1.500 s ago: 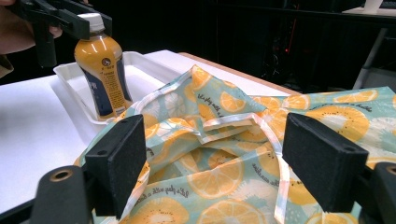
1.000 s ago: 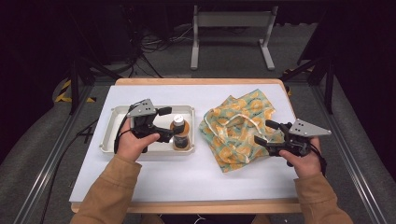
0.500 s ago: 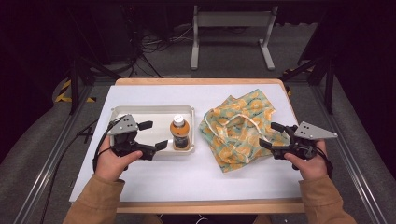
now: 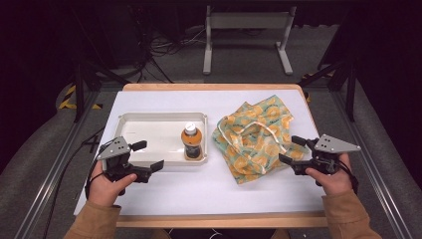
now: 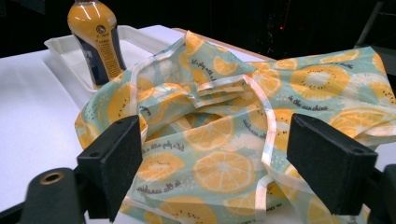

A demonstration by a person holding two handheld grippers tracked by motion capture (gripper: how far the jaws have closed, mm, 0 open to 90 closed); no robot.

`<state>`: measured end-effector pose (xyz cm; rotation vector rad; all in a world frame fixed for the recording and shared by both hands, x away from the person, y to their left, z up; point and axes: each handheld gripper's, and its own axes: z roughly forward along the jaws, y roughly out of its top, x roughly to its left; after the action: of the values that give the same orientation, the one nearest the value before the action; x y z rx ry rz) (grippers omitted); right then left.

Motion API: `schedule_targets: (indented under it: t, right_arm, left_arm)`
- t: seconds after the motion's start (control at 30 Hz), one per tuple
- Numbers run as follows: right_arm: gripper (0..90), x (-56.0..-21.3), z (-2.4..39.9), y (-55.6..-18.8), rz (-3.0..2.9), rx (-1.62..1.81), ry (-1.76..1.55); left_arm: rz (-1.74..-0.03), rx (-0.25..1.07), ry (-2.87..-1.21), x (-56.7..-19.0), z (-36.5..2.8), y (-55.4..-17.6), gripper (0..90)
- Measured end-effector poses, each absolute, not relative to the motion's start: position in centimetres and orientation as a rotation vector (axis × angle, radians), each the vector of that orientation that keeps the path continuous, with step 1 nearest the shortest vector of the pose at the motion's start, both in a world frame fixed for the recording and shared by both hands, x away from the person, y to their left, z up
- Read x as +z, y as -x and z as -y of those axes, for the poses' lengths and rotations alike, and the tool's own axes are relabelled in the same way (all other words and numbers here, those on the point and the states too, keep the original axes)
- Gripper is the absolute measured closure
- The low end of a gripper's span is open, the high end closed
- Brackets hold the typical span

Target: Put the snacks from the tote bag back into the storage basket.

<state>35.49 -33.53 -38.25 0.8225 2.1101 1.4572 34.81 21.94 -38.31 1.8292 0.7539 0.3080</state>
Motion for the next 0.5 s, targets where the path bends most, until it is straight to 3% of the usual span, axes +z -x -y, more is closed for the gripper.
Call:
schedule_targets:
  t: [0.5]
  right_arm:
    - [18.1,-40.0,33.7,-35.0,-2.126,1.439,-0.854]
  left_arm:
    - [-0.782,0.350,-1.826,-41.6,-23.2,-34.6,2.7]
